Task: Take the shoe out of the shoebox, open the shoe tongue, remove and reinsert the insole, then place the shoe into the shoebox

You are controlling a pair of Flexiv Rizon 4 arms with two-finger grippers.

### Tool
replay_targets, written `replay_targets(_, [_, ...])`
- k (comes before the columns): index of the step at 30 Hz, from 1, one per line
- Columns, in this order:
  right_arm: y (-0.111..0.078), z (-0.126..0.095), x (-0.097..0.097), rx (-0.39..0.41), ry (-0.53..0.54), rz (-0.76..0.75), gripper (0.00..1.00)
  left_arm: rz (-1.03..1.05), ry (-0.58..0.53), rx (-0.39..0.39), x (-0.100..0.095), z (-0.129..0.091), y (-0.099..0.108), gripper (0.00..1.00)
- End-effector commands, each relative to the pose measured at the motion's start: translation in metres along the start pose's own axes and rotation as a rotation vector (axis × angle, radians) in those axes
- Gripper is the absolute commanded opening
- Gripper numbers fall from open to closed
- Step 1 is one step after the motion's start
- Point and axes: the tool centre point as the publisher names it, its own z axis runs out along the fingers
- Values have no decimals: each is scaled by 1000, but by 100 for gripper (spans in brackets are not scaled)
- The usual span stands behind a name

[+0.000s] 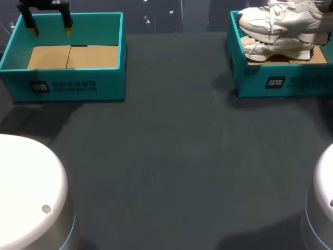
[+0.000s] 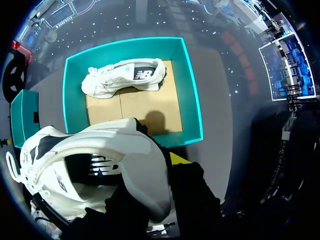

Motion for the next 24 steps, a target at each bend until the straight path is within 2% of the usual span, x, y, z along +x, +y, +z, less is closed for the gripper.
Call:
replay_targets(1, [-55,-21,20,-112,-27,7,0,0,-1,-1,0,0,0,100])
replay_targets(10, [-125,-33,70,-143,-77,25,0,0,-1,-1,0,0,0,100])
replay_targets(16, [-157,-29,104,-119,-83,20,0,0,-1,-1,0,0,0,100])
replay_targets(24, [-157,-29,104,-119,-83,20,0,0,-1,-1,0,0,0,100])
